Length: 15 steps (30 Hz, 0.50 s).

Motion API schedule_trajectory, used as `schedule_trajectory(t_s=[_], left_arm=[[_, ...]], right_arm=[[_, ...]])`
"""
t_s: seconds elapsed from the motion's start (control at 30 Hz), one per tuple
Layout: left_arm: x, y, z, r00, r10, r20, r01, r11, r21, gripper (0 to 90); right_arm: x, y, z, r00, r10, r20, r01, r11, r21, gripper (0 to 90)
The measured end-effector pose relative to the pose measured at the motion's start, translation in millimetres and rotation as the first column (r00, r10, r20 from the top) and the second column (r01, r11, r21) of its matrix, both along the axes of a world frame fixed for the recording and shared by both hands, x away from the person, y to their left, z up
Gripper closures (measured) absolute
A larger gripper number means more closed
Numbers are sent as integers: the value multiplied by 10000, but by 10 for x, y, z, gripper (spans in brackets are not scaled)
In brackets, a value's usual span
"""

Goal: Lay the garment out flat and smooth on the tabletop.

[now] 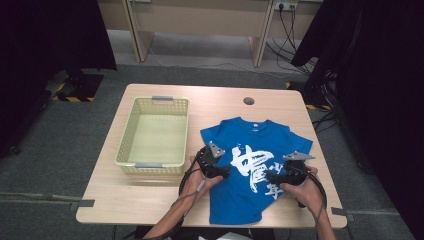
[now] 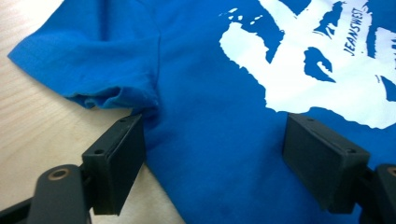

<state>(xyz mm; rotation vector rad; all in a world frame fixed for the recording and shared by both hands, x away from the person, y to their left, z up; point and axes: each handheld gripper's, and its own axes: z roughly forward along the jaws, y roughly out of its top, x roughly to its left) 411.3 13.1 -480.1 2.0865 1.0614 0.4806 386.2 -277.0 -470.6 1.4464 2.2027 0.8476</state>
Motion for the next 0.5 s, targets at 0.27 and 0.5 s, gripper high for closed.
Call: schedule_trajectory(t_s=[0.27,0.5], left_arm=[[-121,16,32,9999,-115,-47,114,9996,-247,154],[-475,-31,102,9951,-935,307,953,9935,-624,138]], right_arm=[[14,5,-11,9999,16,158,-17,10000,41,147],[-174,-44,89,9971,49,754,-73,9995,316,158]])
